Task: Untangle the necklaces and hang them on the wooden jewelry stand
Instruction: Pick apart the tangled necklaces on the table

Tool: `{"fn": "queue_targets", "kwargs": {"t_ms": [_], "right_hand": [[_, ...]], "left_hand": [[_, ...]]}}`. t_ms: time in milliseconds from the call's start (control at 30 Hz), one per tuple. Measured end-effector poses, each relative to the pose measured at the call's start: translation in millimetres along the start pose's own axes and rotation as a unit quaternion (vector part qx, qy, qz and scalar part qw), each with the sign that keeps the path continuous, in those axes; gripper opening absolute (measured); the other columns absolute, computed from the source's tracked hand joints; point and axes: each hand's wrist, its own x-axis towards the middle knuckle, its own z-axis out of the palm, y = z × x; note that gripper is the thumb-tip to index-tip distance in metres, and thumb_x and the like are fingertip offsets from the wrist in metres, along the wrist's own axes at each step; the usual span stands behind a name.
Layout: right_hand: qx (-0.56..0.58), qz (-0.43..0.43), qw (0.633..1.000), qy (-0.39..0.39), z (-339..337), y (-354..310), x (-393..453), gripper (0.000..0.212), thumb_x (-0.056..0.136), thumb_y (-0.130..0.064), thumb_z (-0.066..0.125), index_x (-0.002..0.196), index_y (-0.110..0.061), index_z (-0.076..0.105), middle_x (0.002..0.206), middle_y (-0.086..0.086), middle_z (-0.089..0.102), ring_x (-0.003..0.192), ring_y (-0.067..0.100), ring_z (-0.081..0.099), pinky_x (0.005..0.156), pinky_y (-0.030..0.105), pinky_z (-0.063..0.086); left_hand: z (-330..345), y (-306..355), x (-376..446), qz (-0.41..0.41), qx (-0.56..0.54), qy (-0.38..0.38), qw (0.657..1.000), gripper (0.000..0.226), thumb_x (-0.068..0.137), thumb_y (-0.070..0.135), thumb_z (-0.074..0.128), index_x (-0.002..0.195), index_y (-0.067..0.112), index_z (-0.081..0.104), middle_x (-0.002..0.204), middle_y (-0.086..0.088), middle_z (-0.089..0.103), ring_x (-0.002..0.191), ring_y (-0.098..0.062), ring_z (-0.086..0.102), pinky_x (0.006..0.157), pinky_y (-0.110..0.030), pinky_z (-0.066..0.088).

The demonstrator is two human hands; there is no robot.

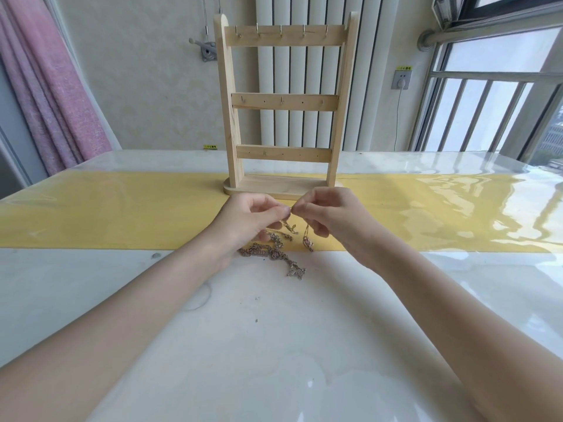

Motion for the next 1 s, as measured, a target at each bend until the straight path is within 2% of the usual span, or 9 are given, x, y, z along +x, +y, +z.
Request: {"fn": "queue_targets", "kwargs": {"t_ms": [67,167,367,533,633,767,867,1000], "right_hand": [[0.025,0.008,1.000,0.004,-1.1,-1.4,-0.2,0.019,0.090,-0.006,0.059,0.071,-0.004,0.057,0.060,0.002,0.041,0.056,0.014,0.033,0.050,0.023,0.026],[0.037,0.016,0.999,0.008,-3.6,-1.7,-0.6,0.025,0.091,-0.009,0.058,0.066,-0.009,0.055,0.062,0.001,0.038,0.055,0.013,0.032,0.050,0.021,0.025],[0.024,0.021,0.999,0.021,-2.2,0.5,-0.1,0.026,0.093,-0.009,0.055,0.068,-0.010,0.053,0.049,-0.009,0.035,0.049,0.011,0.028,0.044,0.016,0.025],[0.026,0.016,0.999,0.042,-2.1,1.0,1.1,0.028,0.095,-0.011,0.055,0.068,-0.012,0.051,0.043,-0.012,0.039,0.041,0.007,0.029,0.041,0.014,0.026],[0.027,0.012,0.999,0.041,-1.6,0.9,1.2,0.026,0.096,-0.011,0.054,0.070,-0.011,0.049,0.042,-0.013,0.038,0.040,0.006,0.029,0.041,0.014,0.025],[0.033,0.008,0.998,0.045,-2.0,0.5,0.9,0.022,0.096,-0.011,0.053,0.075,-0.010,0.050,0.041,-0.014,0.038,0.039,0.005,0.029,0.041,0.013,0.024],[0.040,0.010,0.997,0.059,-3.7,1.4,1.5,0.020,0.096,-0.011,0.053,0.077,-0.008,0.052,0.042,-0.013,0.037,0.040,0.005,0.028,0.041,0.014,0.024],[0.023,0.013,0.997,0.074,-4.3,4.6,3.6,0.022,0.096,-0.011,0.053,0.074,-0.010,0.051,0.044,-0.008,0.041,0.040,0.008,0.031,0.040,0.014,0.025]], "left_hand": [[1.0,3.3,-2.1,-0.019,-0.028,-0.023,0.999,0.007,0.088,0.019,0.063,0.085,0.013,0.064,0.074,0.004,0.069,0.058,-0.003,0.058,0.051,-0.013,0.042],[1.6,5.3,-3.6,-0.040,-0.037,-0.034,0.998,0.005,0.088,0.018,0.063,0.083,0.016,0.063,0.069,0.004,0.070,0.052,-0.003,0.055,0.049,-0.013,0.038],[3.5,5.2,-5.8,-0.058,-0.024,-0.032,0.998,0.017,0.089,0.008,0.057,0.079,0.021,0.051,0.083,0.000,0.074,0.059,-0.005,0.063,0.055,-0.020,0.037],[0.8,5.9,-5.3,-0.086,-0.103,-0.036,0.990,0.013,0.090,0.014,0.059,0.082,0.021,0.052,0.081,0.000,0.074,0.060,-0.007,0.062,0.053,-0.017,0.039],[-0.8,4.1,-3.9,-0.079,-0.087,-0.024,0.993,0.013,0.092,0.014,0.058,0.083,0.020,0.050,0.077,-0.002,0.074,0.057,-0.007,0.063,0.057,-0.020,0.039],[1.6,2.0,-4.9,-0.062,-0.026,-0.016,0.998,0.013,0.092,0.007,0.055,0.090,0.018,0.048,0.080,-0.006,0.075,0.059,-0.008,0.066,0.053,-0.018,0.038],[1.4,1.7,-4.8,-0.054,-0.034,-0.008,0.998,0.015,0.090,0.003,0.056,0.093,0.016,0.050,0.082,-0.005,0.075,0.061,-0.008,0.066,0.052,-0.017,0.040],[-0.6,0.9,-4.3,-0.044,-0.045,0.007,0.998,0.014,0.086,0.002,0.063,0.088,0.014,0.056,0.078,-0.001,0.074,0.059,-0.003,0.063,0.050,-0.013,0.042]]}}
